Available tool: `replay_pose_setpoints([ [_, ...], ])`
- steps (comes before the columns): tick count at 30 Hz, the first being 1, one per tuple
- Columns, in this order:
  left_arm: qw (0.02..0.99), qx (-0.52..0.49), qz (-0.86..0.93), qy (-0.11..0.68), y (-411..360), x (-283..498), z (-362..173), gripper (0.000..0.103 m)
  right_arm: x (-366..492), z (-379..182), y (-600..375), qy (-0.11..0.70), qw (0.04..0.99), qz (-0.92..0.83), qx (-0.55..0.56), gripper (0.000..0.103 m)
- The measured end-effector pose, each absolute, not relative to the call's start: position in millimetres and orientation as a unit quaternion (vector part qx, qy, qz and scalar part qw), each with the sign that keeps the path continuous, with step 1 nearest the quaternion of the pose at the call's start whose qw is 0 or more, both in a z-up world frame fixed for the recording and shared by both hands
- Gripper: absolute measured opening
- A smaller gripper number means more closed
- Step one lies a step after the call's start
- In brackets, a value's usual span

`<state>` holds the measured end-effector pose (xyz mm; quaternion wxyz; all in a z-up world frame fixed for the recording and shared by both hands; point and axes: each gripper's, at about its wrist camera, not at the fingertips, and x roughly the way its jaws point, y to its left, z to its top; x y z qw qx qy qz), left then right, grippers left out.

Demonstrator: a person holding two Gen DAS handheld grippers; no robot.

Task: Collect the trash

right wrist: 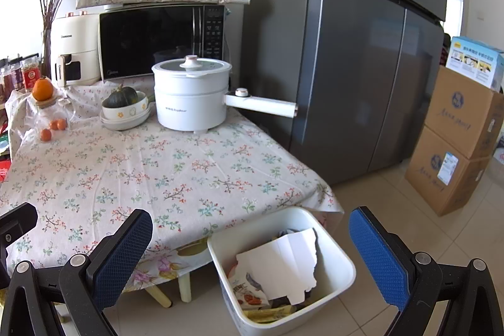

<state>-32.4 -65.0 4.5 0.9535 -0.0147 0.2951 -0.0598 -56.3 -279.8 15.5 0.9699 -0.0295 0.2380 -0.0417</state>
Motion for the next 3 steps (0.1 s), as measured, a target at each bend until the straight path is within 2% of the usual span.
replay_pose_setpoints([
  [3, 0.947, -0.027, -0.067, 0.312, -57.8, -20.9, 3.9, 0.103, -52.2, 12.4, -278.6, 0.240, 0.970, -0.035, -0.032, 0.102],
])
